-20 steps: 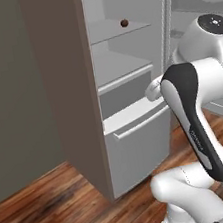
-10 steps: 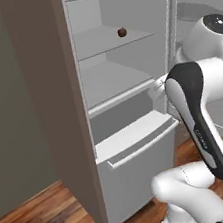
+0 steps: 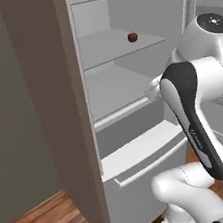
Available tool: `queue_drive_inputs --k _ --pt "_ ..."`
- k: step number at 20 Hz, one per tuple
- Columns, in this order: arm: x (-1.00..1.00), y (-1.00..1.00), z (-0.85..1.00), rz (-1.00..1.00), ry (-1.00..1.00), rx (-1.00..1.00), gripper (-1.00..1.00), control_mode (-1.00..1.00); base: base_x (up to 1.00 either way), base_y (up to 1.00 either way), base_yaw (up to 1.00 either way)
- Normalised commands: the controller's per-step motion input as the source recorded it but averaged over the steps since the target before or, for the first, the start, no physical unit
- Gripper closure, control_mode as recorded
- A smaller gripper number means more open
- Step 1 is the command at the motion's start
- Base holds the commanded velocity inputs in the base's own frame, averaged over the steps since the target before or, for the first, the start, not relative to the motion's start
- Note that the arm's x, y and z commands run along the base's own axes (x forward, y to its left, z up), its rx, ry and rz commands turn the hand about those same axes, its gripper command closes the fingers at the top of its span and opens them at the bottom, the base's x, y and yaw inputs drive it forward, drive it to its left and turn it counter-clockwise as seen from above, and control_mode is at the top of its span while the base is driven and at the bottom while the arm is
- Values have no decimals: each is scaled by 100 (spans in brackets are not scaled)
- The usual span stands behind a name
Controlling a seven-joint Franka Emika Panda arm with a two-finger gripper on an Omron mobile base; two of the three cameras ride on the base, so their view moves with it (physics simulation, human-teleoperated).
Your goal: Open the fridge, remove the apple, lemon, and shrimp, and place them on any counter.
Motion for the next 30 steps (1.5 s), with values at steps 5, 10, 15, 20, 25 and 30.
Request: queue_drive_inputs --k 5,10,15,20,25,30 --pt "0 0 0 0 0 0 -100 100 63 -42 15" --pt "0 0 0 0 0 0 -100 100 81 -8 7" --pt "0 0 0 0 0 0 -100 100 57 -30 8" --pt "0 0 0 0 0 0 -100 100 60 -32 8" --pt "0 0 0 0 0 0 -100 100 71 -11 2" --pt "18 -13 1 0 -1 2 -100 -100 20 -8 0"
